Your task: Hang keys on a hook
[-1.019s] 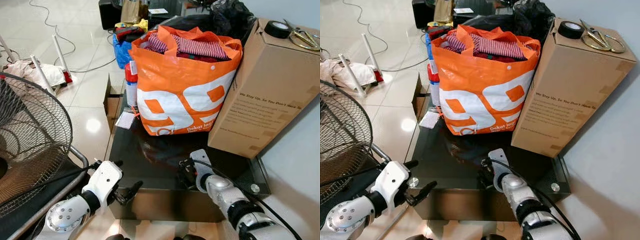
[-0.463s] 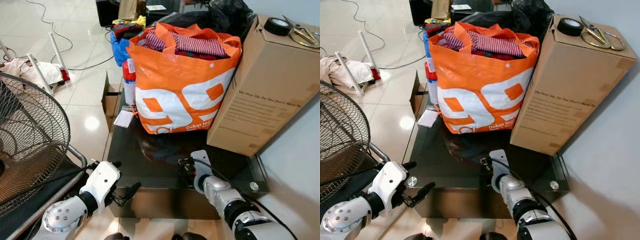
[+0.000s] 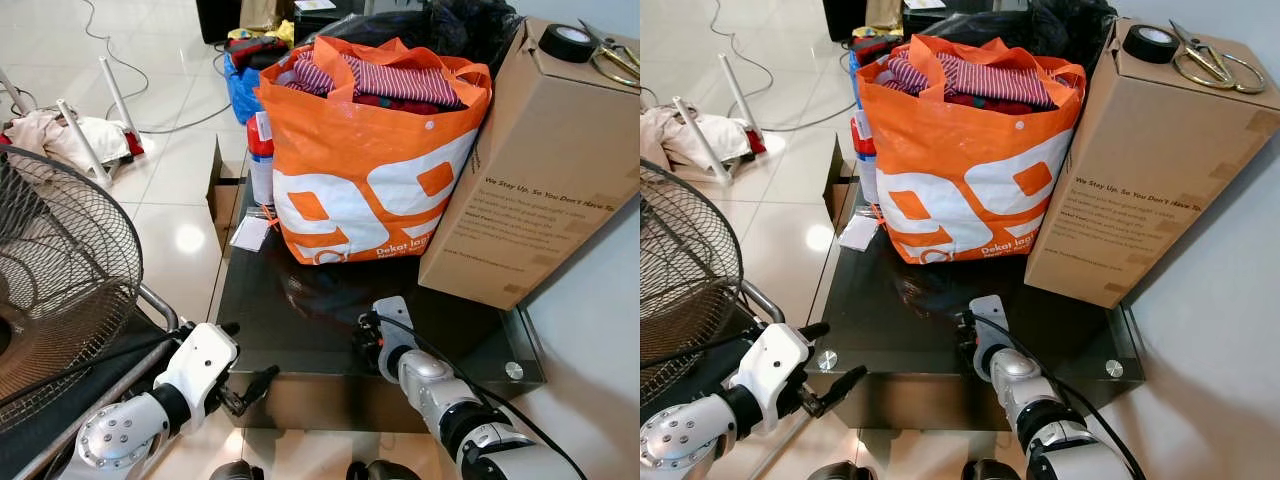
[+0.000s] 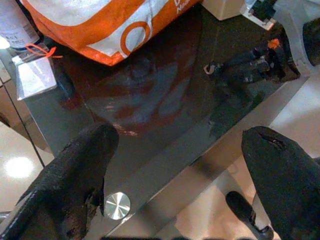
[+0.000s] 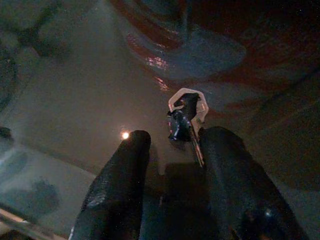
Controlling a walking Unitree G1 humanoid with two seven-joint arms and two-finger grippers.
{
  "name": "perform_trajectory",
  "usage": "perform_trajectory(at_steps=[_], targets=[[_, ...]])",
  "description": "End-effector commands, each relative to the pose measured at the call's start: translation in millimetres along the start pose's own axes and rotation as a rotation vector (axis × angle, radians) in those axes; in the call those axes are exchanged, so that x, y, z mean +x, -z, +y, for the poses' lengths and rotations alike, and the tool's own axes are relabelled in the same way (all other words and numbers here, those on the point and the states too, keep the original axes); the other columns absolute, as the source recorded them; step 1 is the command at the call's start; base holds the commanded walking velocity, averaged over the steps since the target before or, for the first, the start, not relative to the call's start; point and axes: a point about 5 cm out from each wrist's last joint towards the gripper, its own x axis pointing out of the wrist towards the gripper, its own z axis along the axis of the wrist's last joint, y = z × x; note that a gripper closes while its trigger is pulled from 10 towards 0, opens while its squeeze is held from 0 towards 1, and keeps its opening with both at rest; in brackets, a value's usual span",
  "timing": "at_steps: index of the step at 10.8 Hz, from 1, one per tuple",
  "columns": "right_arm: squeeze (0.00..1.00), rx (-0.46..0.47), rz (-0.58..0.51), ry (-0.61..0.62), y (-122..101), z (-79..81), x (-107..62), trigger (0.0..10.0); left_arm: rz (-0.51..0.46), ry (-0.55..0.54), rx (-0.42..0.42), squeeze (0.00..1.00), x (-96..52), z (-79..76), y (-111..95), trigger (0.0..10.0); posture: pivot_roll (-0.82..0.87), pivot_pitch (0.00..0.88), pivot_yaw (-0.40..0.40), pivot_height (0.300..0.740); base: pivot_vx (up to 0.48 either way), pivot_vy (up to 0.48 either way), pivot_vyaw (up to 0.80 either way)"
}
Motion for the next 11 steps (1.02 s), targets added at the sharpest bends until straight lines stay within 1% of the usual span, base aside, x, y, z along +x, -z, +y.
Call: perform_trajectory(at_steps=[1, 2, 3, 5, 8, 10, 11], targets=[[0.0, -0.016, 0.045, 0.026, 9, -0.6, -0.6, 2.5, 0.003, 0.011, 0.003, 0.13, -3.5, -0.3, -1, 10.0, 0.06, 0.137, -0.044, 0.74, 0.0, 0.0, 0.0], [0.0, -0.018, 0.053, 0.048, 9, -2.1, -0.8, 2.4, 0.005, 0.012, 0.004, 0.13, -4.1, 0.1, -1, 10.0, 0.06, 0.137, -0.041, 0.74, 0.0, 0.0, 0.0], [0.0, -0.035, 0.078, 0.079, 12, -6.1, -1.6, 1.7, 0.006, 0.016, 0.005, 0.13, -2.9, 0.8, -2, 10.0, 0.06, 0.133, -0.038, 0.74, 0.0, 0.0, 0.0], [0.0, -0.049, 0.102, 0.081, 16, -7.5, -2.5, 0.0, 0.004, 0.02, 0.006, 0.13, -1.1, 0.7, -3, 10.0, 0.06, 0.126, -0.037, 0.74, 0.0, 0.0, 0.0], [0.0, -0.055, 0.121, 0.084, 22, -8.7, -4.0, 0.0, 0.002, 0.02, 0.008, 0.14, 0.8, 1.6, -3, 10.0, 0.06, 0.113, -0.039, 0.74, 0.0, 0.0, 0.0], [0.0, -0.004, 0.087, 0.084, 20, -13.4, -5.4, 0.0, -0.005, 0.013, 0.011, 0.13, 4.5, 3.8, -4, 10.0, 0.06, 0.091, -0.037, 0.74, 0.0, 0.0, 0.0], [0.0, 0.003, 0.047, 0.078, 18, -17.5, -6.9, 0.0, -0.018, 0.012, 0.017, 0.14, 8.4, 5.3, -7, 10.0, 0.06, 0.071, -0.026, 0.74, 0.0, 0.0, 0.0]])
